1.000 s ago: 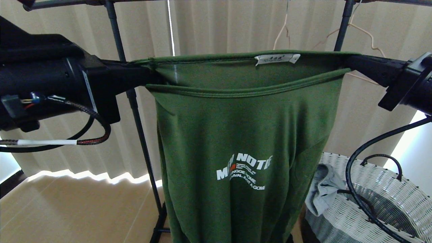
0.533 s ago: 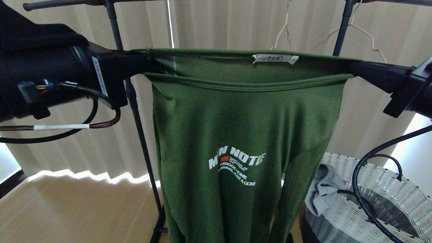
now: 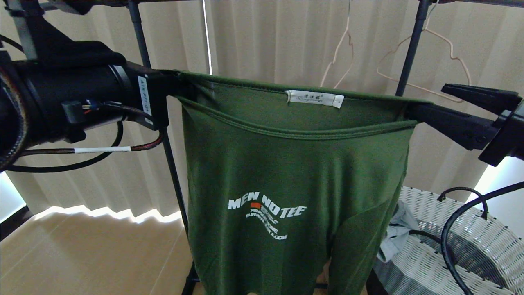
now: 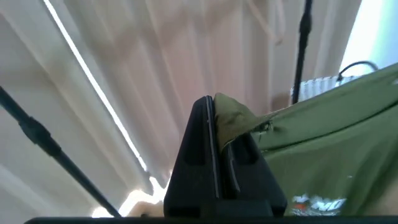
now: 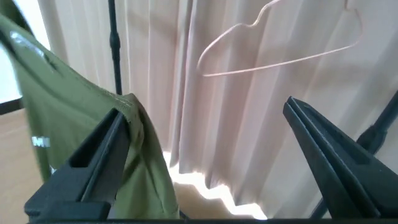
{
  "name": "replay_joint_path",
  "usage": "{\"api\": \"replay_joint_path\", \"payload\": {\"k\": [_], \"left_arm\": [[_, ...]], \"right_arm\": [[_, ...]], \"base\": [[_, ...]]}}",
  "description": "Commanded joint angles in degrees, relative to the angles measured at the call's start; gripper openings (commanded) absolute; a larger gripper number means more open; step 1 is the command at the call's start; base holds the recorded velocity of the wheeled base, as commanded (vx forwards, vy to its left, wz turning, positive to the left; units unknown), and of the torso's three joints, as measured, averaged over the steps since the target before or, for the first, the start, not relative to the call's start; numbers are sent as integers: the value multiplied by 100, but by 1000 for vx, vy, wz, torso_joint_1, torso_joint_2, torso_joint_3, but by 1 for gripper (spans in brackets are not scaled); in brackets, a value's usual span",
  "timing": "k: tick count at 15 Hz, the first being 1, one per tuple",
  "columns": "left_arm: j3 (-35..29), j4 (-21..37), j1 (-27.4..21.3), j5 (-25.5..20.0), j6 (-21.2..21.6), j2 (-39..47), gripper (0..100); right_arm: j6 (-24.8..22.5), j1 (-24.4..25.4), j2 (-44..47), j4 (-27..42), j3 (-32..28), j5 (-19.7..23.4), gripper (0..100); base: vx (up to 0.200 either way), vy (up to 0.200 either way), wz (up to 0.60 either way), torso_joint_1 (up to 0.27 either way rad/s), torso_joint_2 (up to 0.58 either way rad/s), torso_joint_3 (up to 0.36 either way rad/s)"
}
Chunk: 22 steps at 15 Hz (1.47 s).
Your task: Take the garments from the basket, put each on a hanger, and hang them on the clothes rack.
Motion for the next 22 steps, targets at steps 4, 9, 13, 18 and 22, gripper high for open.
{"api": "replay_joint_path", "payload": {"k": [4,9,13,18,22], "left_arm": [[-13,-6,745,497,90,329,0],[453,-32,1052,471,98,144,0],[2440,-1078,1896,-144,2,-1051,0],[3626,-1588,3548,-1744,-86,-1614,0],[3556,-2256,3830,-2306,-411,-1271,0]], "right_arm": [[12,3,-739,621,351,629,100],[3,-59,-977,814,404,682,100],[-489,-1474,-1284,2089,316,216,100],[-639,-1922,-1486,2467,465,-786,100],[-806,-1922,-1337,2423,562,-1049,100]], "base": [[0,0,0,0,0,0],[0,0,0,0,0,0],[0,0,0,0,0,0],[0,0,0,0,0,0],[0,0,0,0,0,0]]}}
